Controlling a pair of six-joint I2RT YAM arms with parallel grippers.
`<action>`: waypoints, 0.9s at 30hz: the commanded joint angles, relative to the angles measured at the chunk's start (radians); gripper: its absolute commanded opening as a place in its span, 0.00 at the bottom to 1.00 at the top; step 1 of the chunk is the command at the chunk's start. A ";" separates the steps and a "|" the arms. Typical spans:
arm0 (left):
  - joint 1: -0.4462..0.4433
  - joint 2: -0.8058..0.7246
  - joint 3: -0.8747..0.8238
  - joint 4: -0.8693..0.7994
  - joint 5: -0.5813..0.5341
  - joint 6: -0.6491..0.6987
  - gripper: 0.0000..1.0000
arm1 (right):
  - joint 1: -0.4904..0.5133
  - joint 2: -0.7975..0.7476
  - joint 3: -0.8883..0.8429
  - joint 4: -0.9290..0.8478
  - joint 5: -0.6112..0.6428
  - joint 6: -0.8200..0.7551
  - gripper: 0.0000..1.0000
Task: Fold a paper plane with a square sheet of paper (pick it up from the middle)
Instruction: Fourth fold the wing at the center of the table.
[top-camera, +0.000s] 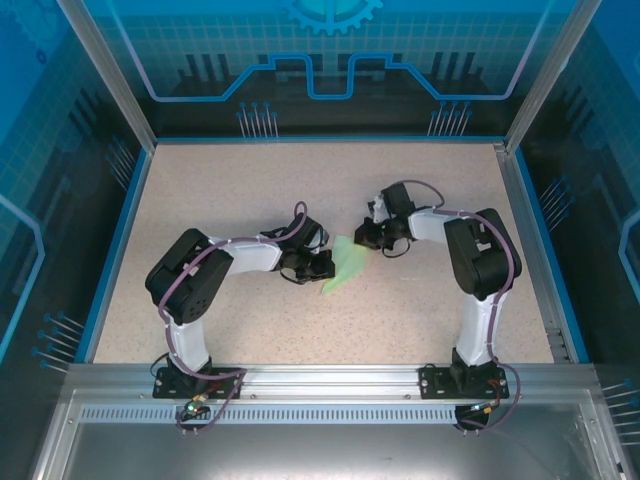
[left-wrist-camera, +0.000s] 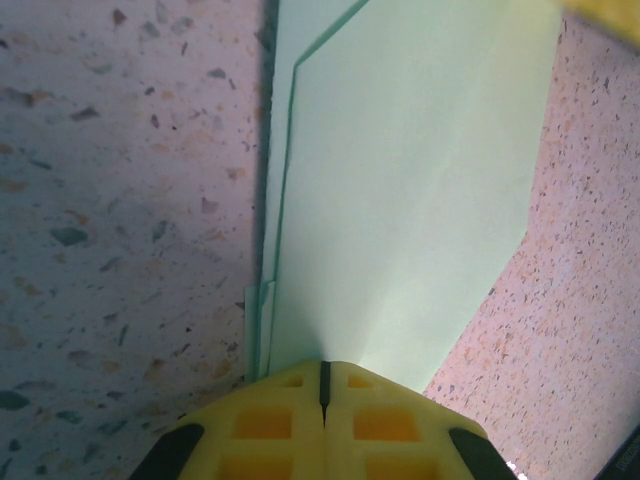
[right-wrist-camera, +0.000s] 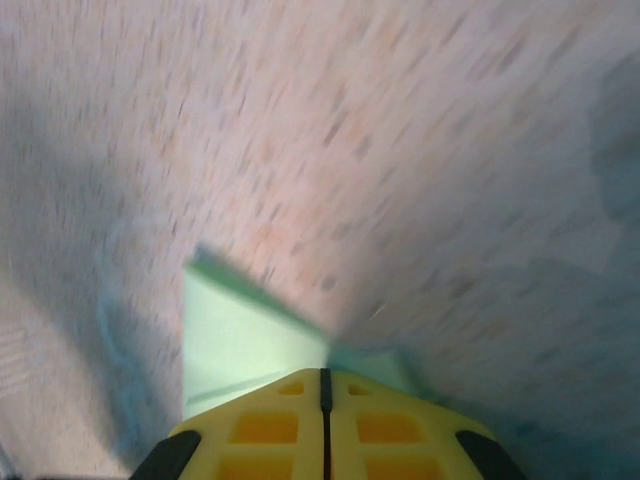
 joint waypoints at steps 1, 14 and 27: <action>-0.006 0.051 -0.041 -0.189 -0.065 0.025 0.00 | -0.052 0.053 0.087 -0.039 0.129 -0.010 0.07; -0.012 0.048 -0.034 -0.175 -0.067 0.017 0.00 | 0.035 -0.148 -0.053 -0.038 0.061 0.026 0.08; -0.012 0.030 -0.039 -0.167 -0.068 0.005 0.00 | 0.191 -0.127 -0.140 0.042 -0.010 0.115 0.07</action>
